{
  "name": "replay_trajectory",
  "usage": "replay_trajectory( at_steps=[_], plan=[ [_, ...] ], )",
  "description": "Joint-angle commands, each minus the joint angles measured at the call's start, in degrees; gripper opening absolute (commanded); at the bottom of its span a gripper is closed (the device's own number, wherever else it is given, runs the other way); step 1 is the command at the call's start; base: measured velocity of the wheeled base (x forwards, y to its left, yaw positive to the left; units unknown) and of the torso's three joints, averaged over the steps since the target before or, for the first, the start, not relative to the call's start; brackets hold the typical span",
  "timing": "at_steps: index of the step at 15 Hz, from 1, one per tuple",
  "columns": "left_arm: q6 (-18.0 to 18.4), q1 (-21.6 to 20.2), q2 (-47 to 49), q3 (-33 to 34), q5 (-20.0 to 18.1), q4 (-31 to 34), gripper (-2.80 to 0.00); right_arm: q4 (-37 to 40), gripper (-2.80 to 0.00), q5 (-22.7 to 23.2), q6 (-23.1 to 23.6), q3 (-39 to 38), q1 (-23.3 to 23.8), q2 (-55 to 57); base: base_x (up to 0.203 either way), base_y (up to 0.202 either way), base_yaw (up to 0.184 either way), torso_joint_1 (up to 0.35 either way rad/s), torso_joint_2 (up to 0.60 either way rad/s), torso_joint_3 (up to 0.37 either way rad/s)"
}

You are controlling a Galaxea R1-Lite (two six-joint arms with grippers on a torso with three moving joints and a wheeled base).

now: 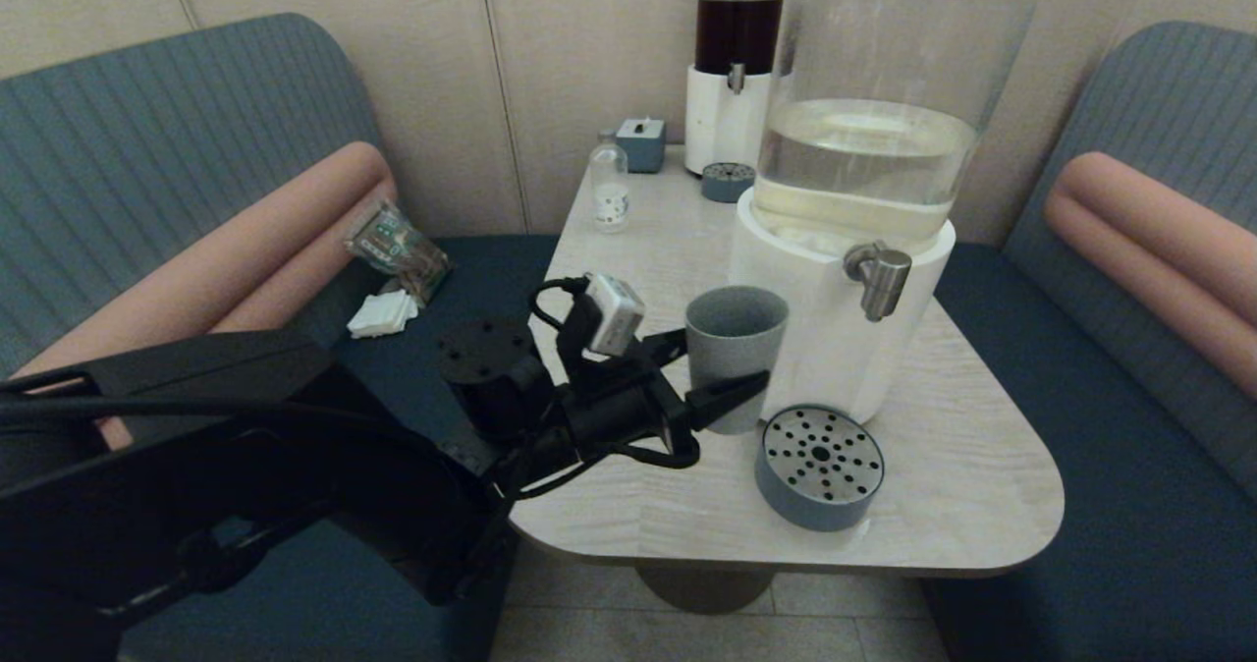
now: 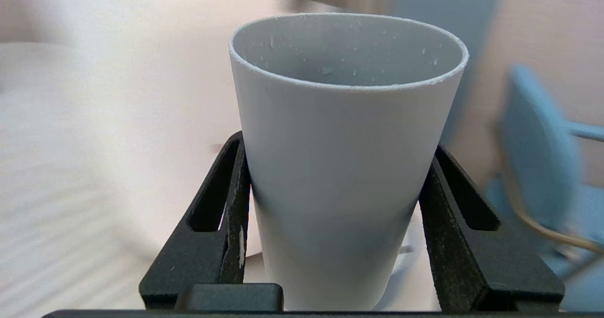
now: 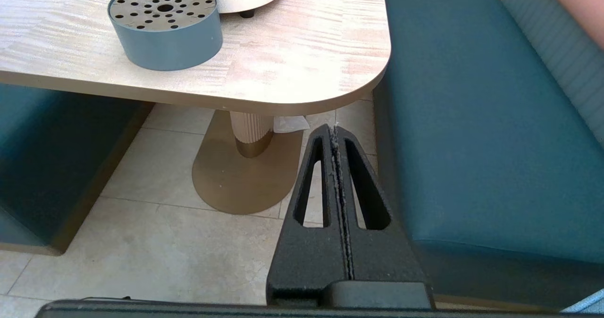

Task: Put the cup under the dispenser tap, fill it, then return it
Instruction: Place the cup next to the water dispenser

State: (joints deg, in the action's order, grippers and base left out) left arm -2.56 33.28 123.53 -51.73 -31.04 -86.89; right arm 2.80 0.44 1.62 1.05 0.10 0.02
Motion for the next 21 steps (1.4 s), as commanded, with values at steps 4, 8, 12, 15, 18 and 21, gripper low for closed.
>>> replay_trajectory(
  at_steps=[4,8,12,15,18,21],
  plan=[
    [-2.3,-11.6,-3.3,2.1,1.0,-0.8,-2.80,0.0,-2.80,0.0,0.0,0.0,0.0,0.1,0.000,0.000,0.000,0.000,0.00,0.000],
    [-2.3,-18.4,2.8,-0.2,2.4,-0.8,-2.80,0.0,-2.80,0.0,0.0,0.0,0.0,0.1,0.000,0.000,0.000,0.000,0.00,0.000],
    [-1.6,-21.4,10.4,-3.1,2.8,-0.8,-2.80,0.0,-2.80,0.0,0.0,0.0,0.0,0.1,0.000,0.000,0.000,0.000,0.00,0.000],
    [-1.6,-21.7,15.0,-7.2,2.9,-0.8,-2.80,0.0,-2.80,0.0,0.0,0.0,0.0,0.1,0.000,0.000,0.000,0.000,0.00,0.000],
    [-1.9,-21.7,18.5,-10.4,3.1,-0.8,-2.80,0.0,-2.80,0.0,0.0,0.0,0.0,0.1,0.000,0.000,0.000,0.000,0.00,0.000],
    [-1.9,-21.6,20.2,-11.3,3.1,-0.8,-2.80,0.0,-2.80,0.0,0.0,0.0,0.0,0.1,0.000,0.000,0.000,0.000,0.00,0.000]
  ],
)
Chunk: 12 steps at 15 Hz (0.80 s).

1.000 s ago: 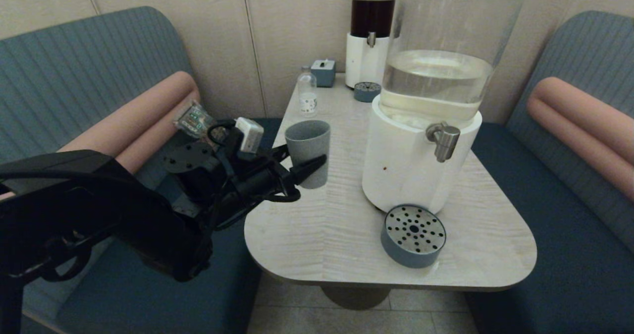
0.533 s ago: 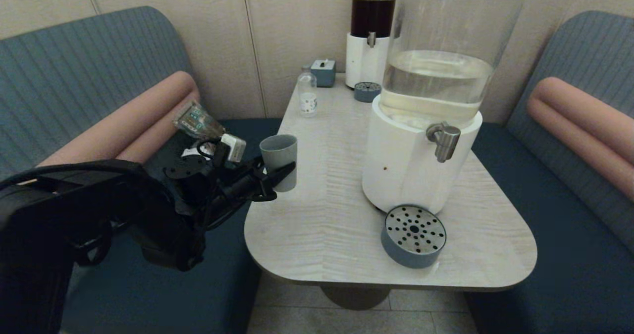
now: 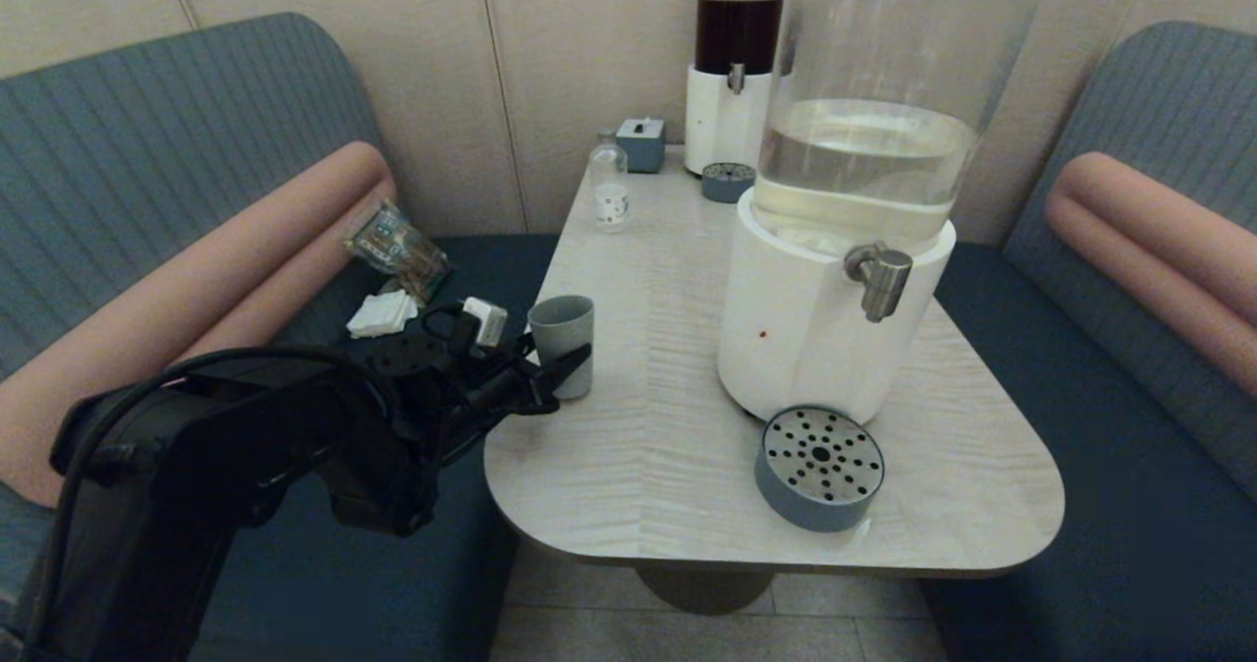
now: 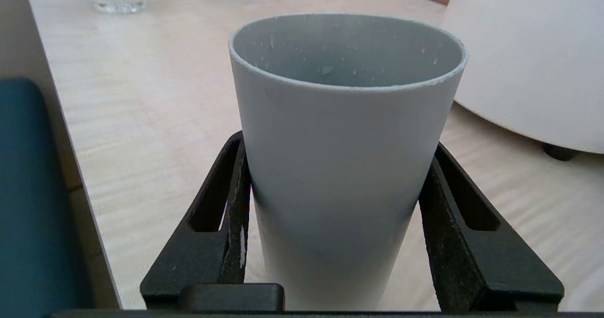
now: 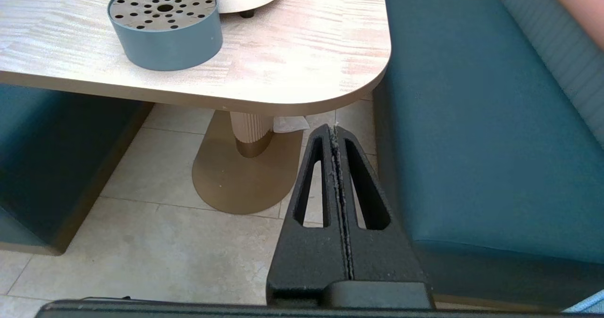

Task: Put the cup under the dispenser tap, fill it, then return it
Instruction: Place the cup next to the water dispenser

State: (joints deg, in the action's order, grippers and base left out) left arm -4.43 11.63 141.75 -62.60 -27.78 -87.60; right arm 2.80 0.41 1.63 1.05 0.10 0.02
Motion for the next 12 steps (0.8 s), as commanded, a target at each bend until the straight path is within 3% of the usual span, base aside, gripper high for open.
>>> replay_trajectory(
  at_steps=[1,3,4,9,12],
  plan=[
    [-0.1,0.1,2.4,-0.6,-0.2,-0.1,-2.80,0.0,-2.80,0.0,0.0,0.0,0.0,0.1,0.000,0.000,0.000,0.000,0.00,0.000],
    [0.0,0.0,2.6,-0.8,-0.2,-0.1,-2.80,0.0,-2.80,0.0,0.0,0.0,0.0,0.1,0.000,0.000,0.000,0.000,0.00,0.000],
    [0.0,0.1,2.6,-0.8,-0.2,-0.1,0.00,0.0,-2.80,0.0,0.0,0.0,0.0,0.1,0.000,0.000,0.000,0.000,0.00,0.000],
    [0.3,0.1,0.3,0.9,-0.2,-0.1,0.00,0.0,-2.80,0.0,0.0,0.0,0.0,0.1,0.000,0.000,0.000,0.000,0.00,0.000],
    [0.8,0.1,-5.3,6.8,-0.2,-0.1,0.00,0.0,-2.80,0.0,0.0,0.0,0.0,0.1,0.000,0.000,0.000,0.000,0.00,0.000]
  ],
)
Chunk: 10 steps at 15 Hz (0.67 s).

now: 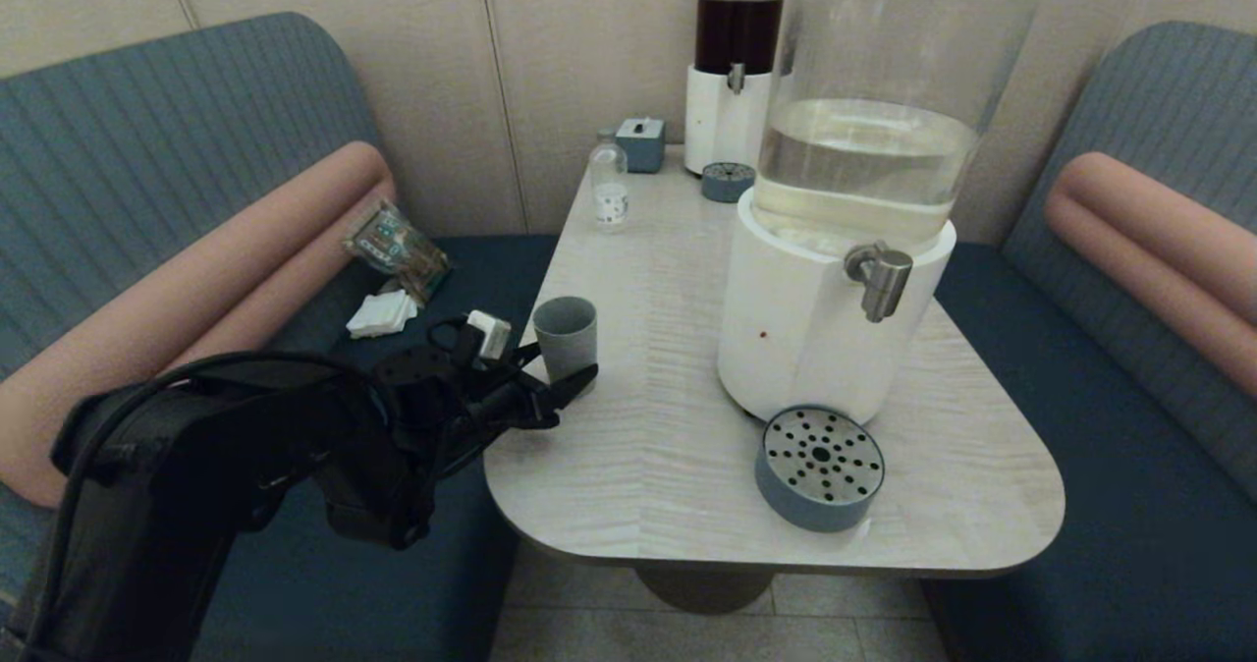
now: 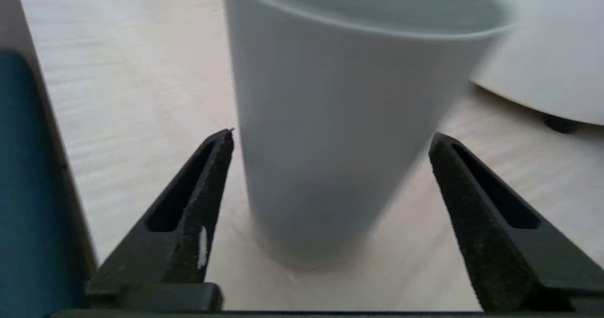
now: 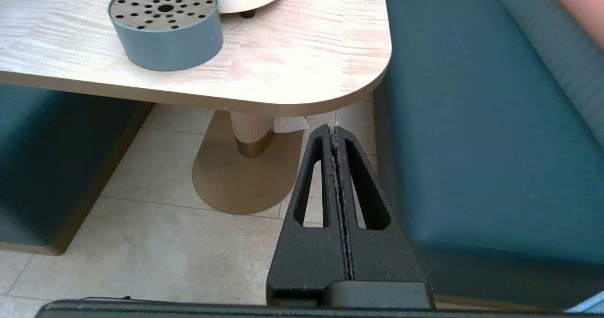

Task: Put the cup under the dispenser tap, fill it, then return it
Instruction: Place the cup next to the water dispenser

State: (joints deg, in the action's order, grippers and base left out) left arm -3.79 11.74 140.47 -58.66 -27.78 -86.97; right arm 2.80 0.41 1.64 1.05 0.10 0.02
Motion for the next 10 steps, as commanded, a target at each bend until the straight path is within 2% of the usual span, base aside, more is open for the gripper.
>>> replay_trajectory(
  at_steps=[1,6,10],
  plan=[
    [0.4,0.0,-6.8,6.1,-0.2,-0.7,0.00,0.0,-2.80,0.0,0.0,0.0,0.0,0.1,0.000,0.000,0.000,0.000,0.00,0.000],
    [1.0,0.0,-22.9,25.3,-0.2,-0.7,0.00,0.0,-2.80,0.0,0.0,0.0,0.0,0.1,0.000,0.000,0.000,0.000,0.00,0.000],
    [1.3,0.0,-36.9,36.4,-0.2,-0.7,0.00,0.0,-2.80,0.0,0.0,0.0,0.0,0.1,0.000,0.000,0.000,0.000,0.00,0.000]
  ],
)
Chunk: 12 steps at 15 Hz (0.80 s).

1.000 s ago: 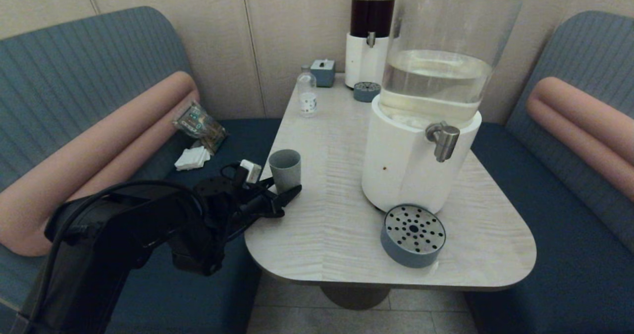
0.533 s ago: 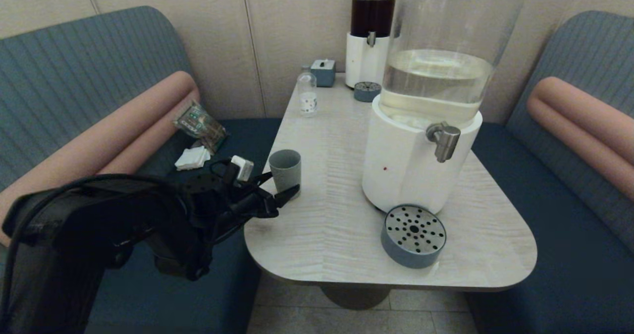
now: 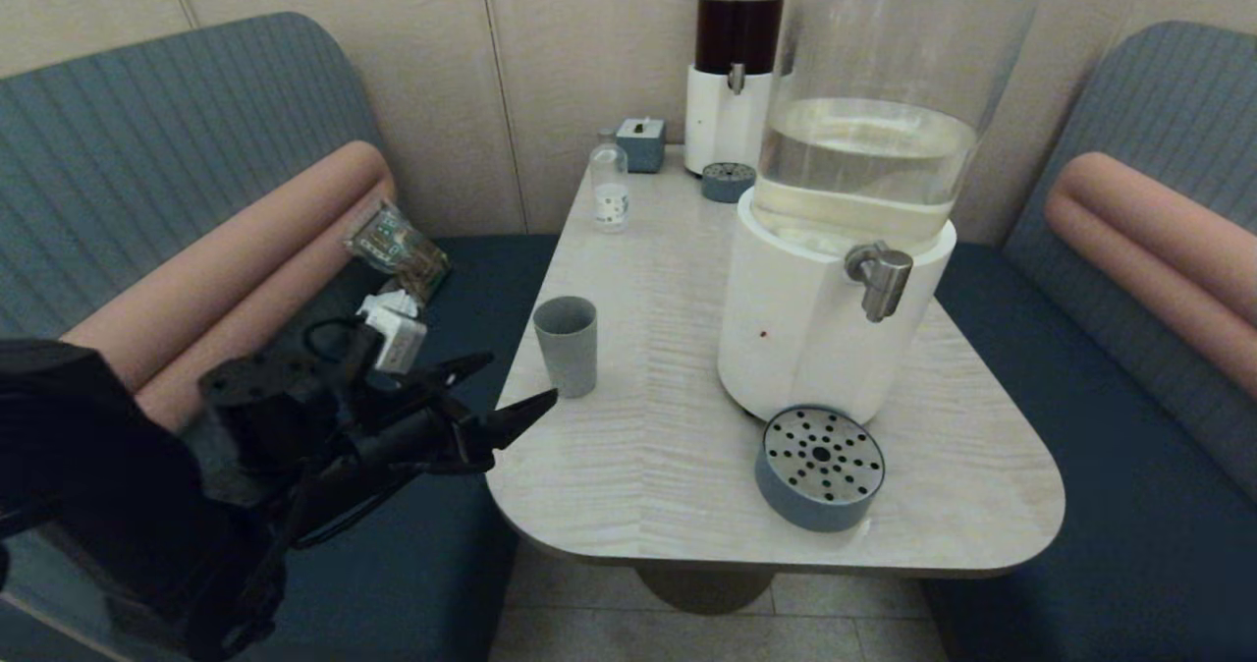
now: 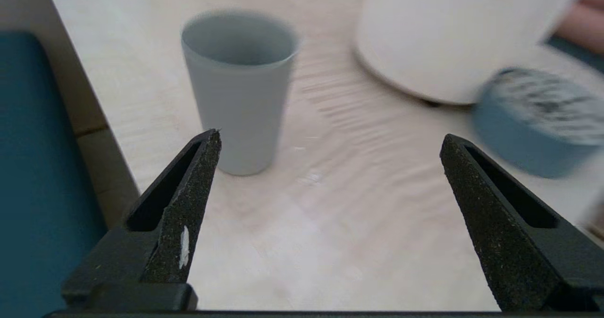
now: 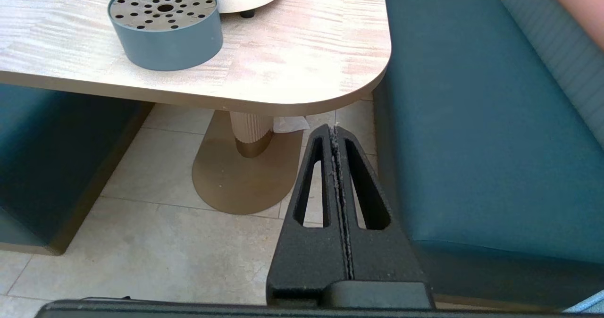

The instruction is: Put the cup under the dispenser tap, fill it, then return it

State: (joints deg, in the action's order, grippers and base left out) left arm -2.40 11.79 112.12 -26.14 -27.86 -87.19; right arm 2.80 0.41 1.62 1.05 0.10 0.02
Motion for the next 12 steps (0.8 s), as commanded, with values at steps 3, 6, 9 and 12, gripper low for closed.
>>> replay_trajectory(
  at_steps=[3,6,9,12],
  plan=[
    [-0.4,0.0,-18.5,11.0,-0.2,-0.5,-2.80,0.0,-2.80,0.0,0.0,0.0,0.0,0.1,0.000,0.000,0.000,0.000,0.00,0.000],
    [-1.4,0.0,-28.5,15.6,2.7,-0.5,-2.80,0.0,-2.80,0.0,0.0,0.0,0.0,0.1,0.000,0.000,0.000,0.000,0.00,0.000],
    [-4.2,-0.5,-42.5,19.2,11.7,-0.5,-2.80,0.0,-2.80,0.0,0.0,0.0,0.0,0.1,0.000,0.000,0.000,0.000,0.00,0.000],
    [-5.8,-4.0,-59.8,21.0,16.8,0.9,-2.80,0.0,-2.80,0.0,0.0,0.0,0.0,0.1,0.000,0.000,0.000,0.000,0.00,0.000]
  ],
)
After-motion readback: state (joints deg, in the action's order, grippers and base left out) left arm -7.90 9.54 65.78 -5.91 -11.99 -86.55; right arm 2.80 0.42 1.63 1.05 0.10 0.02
